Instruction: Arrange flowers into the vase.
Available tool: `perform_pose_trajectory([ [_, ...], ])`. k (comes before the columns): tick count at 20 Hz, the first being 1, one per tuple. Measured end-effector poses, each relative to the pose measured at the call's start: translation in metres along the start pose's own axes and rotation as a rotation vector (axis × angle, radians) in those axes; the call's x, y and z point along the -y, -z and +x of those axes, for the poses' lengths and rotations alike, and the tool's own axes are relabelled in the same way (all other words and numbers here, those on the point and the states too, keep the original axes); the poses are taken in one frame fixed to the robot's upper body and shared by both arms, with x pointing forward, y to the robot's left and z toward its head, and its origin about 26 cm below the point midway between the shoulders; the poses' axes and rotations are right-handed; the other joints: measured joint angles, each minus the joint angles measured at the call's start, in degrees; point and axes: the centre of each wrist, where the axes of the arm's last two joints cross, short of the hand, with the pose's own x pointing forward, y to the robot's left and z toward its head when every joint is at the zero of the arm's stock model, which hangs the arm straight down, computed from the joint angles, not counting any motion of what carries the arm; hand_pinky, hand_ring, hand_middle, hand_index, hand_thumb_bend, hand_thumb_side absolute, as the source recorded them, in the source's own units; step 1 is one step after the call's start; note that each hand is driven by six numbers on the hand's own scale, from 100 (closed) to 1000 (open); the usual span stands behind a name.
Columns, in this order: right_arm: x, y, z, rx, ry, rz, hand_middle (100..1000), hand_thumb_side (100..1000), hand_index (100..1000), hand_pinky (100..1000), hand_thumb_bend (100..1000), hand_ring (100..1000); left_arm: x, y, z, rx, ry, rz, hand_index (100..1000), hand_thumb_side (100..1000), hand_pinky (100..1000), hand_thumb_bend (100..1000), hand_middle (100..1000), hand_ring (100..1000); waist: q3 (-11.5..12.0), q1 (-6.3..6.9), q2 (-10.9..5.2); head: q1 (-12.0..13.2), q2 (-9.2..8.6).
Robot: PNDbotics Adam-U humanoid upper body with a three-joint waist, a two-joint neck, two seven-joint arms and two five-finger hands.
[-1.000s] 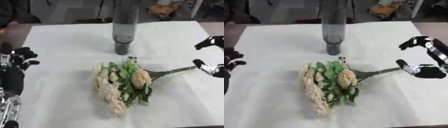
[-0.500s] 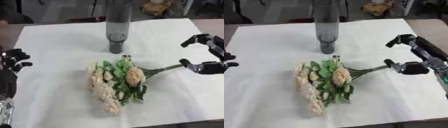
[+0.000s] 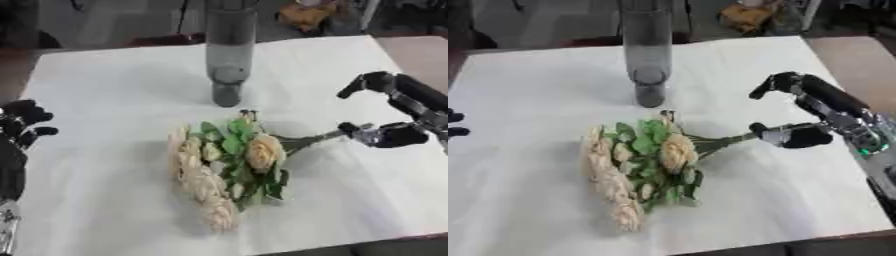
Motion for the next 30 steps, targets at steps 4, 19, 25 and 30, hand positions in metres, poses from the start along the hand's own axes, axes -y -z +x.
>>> perform_pose_trajectory([
  [4, -0.003, 0.002, -0.001, 0.008, 0.000, 0.020, 655, 313, 777, 790, 341, 776, 0.001, 0.000, 0.000, -0.001, 0.000, -0.002, 656, 802, 573, 625, 555, 645, 0.0, 0.00, 0.00, 0.0, 0.00],
  [19, -0.024, 0.015, -0.012, 0.018, -0.025, 0.165, 657, 303, 778, 789, 326, 775, 0.001, 0.000, 0.000, -0.005, -0.003, -0.010, 657, 802, 573, 625, 555, 645, 0.4, 0.00, 0.00, -0.1, 0.00],
  [25, -0.031, 0.015, -0.019, 0.000, -0.033, 0.192, 657, 302, 778, 788, 324, 775, 0.001, 0.000, 0.000, -0.005, -0.005, -0.010, 656, 802, 573, 625, 555, 645, 0.6, 0.00, 0.00, -0.1, 0.00],
  [30, -0.034, 0.014, -0.024, -0.017, -0.042, 0.207, 654, 302, 776, 785, 321, 772, 0.002, 0.000, 0.000, -0.005, -0.005, -0.010, 656, 802, 573, 625, 555, 645, 0.6, 0.00, 0.00, -0.1, 0.00],
])
